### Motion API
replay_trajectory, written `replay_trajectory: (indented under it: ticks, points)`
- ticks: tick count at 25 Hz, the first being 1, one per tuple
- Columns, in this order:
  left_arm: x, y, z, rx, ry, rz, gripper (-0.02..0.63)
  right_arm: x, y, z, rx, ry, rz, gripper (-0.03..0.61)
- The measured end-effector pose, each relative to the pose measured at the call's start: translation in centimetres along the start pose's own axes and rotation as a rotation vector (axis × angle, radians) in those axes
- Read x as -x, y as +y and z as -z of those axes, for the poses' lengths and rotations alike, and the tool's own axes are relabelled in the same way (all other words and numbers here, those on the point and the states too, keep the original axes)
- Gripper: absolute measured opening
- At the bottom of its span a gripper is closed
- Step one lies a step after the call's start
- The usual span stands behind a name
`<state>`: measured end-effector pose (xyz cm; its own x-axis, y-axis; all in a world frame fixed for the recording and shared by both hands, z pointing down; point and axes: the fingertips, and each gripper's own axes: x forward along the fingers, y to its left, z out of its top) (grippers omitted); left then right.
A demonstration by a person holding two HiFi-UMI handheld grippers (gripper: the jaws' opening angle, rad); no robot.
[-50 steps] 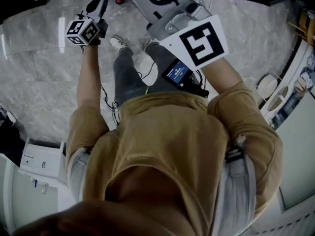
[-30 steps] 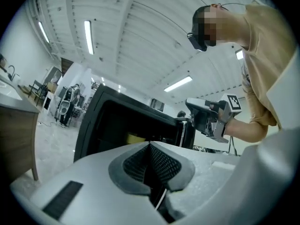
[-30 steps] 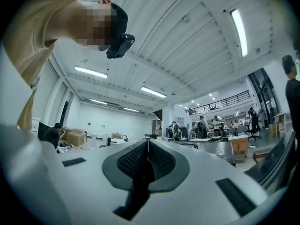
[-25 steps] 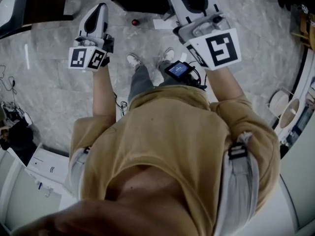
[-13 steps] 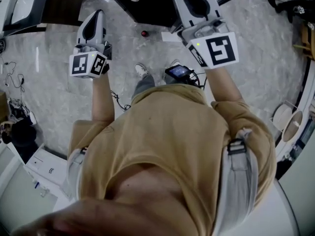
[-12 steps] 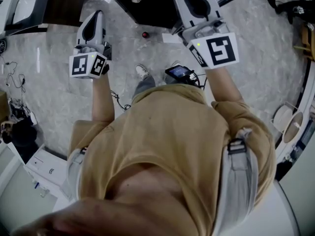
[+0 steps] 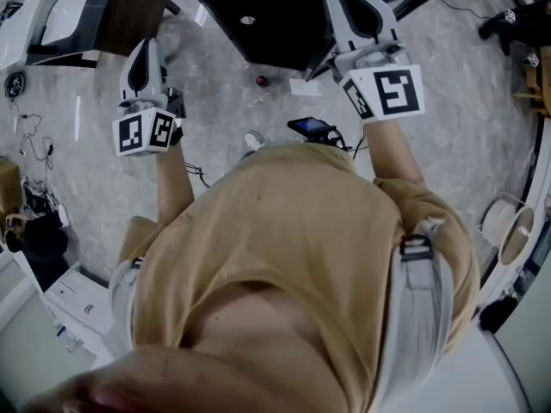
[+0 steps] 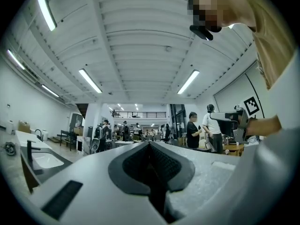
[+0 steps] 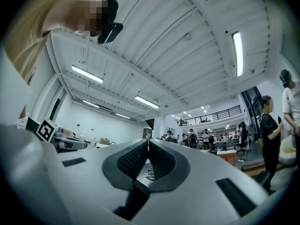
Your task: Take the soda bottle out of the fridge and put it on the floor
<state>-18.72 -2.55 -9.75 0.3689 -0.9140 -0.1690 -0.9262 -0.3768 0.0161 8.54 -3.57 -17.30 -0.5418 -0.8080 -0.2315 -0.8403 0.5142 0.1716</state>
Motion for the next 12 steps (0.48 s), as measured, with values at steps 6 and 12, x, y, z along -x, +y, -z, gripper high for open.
replay_trajectory:
  ticks: [6,12]
  points:
    - [2.7,1.9,-1.0,-0.029,-0.001,-0.060,0.002,1.2,-1.1,-1.2,0.010,-0.012,0.039,0.002]
    - [5.8,2.7,-1.8,-0.029,-0.010,-0.119,0.002,2.9,-1.8,-2.3,0.019,-0.016,0.075,0.003]
